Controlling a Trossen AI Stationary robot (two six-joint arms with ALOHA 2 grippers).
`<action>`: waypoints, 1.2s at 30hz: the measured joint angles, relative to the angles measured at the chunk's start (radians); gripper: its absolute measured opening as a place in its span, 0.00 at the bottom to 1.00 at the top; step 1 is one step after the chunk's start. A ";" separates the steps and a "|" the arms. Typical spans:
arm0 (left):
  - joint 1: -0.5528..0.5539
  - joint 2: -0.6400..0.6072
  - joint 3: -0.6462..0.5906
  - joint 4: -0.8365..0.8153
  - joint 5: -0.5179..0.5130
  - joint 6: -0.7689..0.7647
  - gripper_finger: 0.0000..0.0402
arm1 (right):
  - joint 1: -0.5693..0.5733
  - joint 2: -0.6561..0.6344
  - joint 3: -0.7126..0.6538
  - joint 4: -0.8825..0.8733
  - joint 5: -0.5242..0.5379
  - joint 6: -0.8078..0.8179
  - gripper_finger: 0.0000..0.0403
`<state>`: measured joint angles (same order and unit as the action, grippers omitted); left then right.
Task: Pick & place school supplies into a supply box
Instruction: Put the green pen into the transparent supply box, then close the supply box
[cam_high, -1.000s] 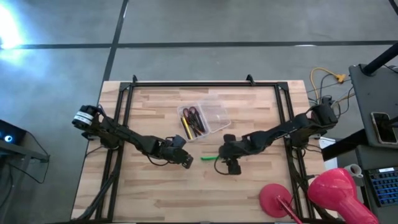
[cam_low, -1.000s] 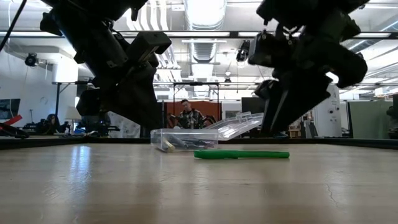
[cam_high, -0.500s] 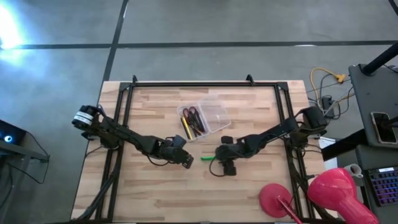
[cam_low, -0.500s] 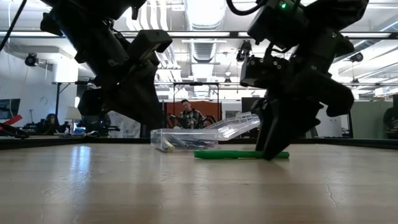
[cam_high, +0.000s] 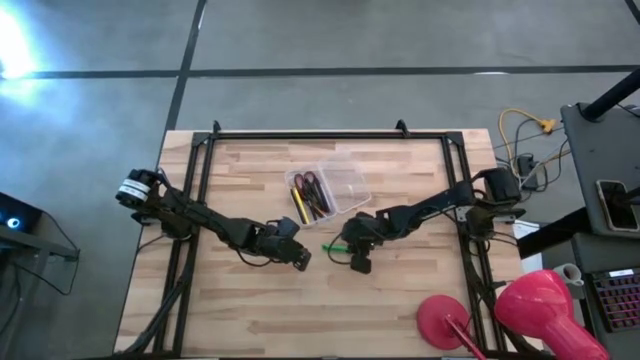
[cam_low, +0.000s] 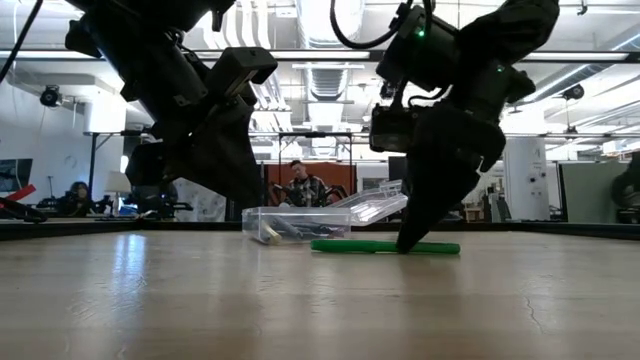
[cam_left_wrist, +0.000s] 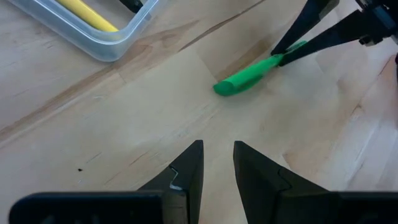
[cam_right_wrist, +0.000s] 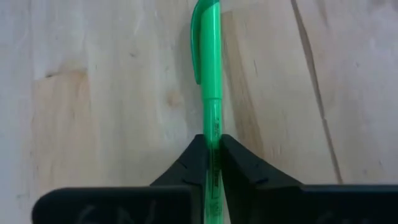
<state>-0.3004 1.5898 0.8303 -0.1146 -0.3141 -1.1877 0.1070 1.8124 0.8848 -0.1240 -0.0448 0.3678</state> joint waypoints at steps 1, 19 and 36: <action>0.000 0.000 0.000 0.000 0.000 0.000 0.18 | 0.000 -0.005 0.006 -0.007 -0.004 0.001 0.05; 0.000 0.000 0.000 -0.001 0.000 0.000 0.18 | -0.222 -0.102 0.221 -0.016 0.065 0.359 0.03; 0.000 0.000 0.000 0.009 0.000 0.000 0.18 | -0.295 0.183 0.481 -0.164 -0.006 0.315 0.27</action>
<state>-0.3006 1.5898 0.8299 -0.1060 -0.3140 -1.1874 -0.1880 1.9957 1.3658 -0.2883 -0.0506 0.6831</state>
